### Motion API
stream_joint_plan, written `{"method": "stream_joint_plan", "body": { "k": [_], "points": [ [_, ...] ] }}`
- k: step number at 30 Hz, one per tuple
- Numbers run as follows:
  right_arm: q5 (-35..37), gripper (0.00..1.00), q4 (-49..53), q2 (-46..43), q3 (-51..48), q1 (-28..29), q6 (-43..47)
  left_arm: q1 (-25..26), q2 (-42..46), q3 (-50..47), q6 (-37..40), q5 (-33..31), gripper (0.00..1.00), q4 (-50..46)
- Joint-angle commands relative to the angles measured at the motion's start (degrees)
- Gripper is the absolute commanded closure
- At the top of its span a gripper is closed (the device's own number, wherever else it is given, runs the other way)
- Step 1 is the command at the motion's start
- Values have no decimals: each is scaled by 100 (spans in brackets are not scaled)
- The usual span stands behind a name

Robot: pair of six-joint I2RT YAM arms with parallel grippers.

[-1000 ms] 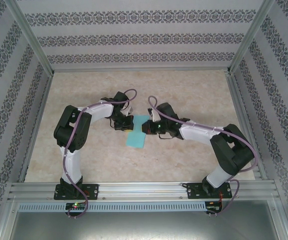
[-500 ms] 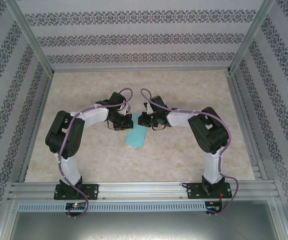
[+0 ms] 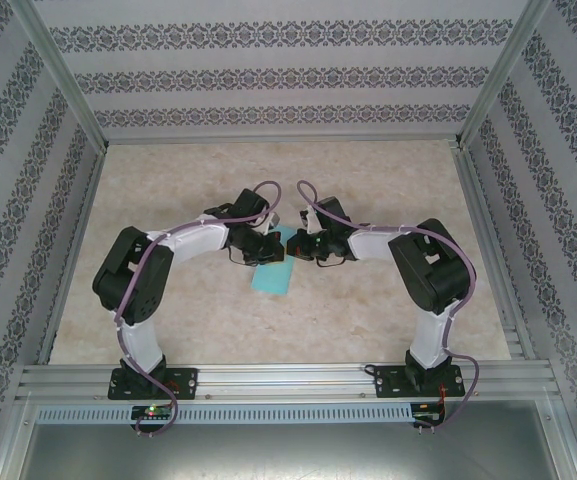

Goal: Fold a paper plane with a square sheet of paper (pick it up from the middle)
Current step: Hold the square sheet of paper at the center of the table, then first fold in half a square sheet of paper at the center of the table.

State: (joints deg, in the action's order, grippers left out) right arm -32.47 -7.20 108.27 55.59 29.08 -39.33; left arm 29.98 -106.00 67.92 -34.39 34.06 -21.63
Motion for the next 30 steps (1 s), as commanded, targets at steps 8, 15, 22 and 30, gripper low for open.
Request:
{"method": "stream_joint_plan", "body": {
  "k": [8,15,22,30],
  "points": [
    [-86,100,-117,364,106,-8,-154,220,-547,292,-220,51,100,-97],
    [-195,100,-270,458,145,1,-254,233,-632,262,-260,-49,100,-88],
    [-231,100,-375,311,118,-22,-326,232,-668,209,-259,-128,100,-138],
    [-73,100,-185,188,94,-76,-223,228,-746,134,-243,-138,100,-184]
  ]
}}
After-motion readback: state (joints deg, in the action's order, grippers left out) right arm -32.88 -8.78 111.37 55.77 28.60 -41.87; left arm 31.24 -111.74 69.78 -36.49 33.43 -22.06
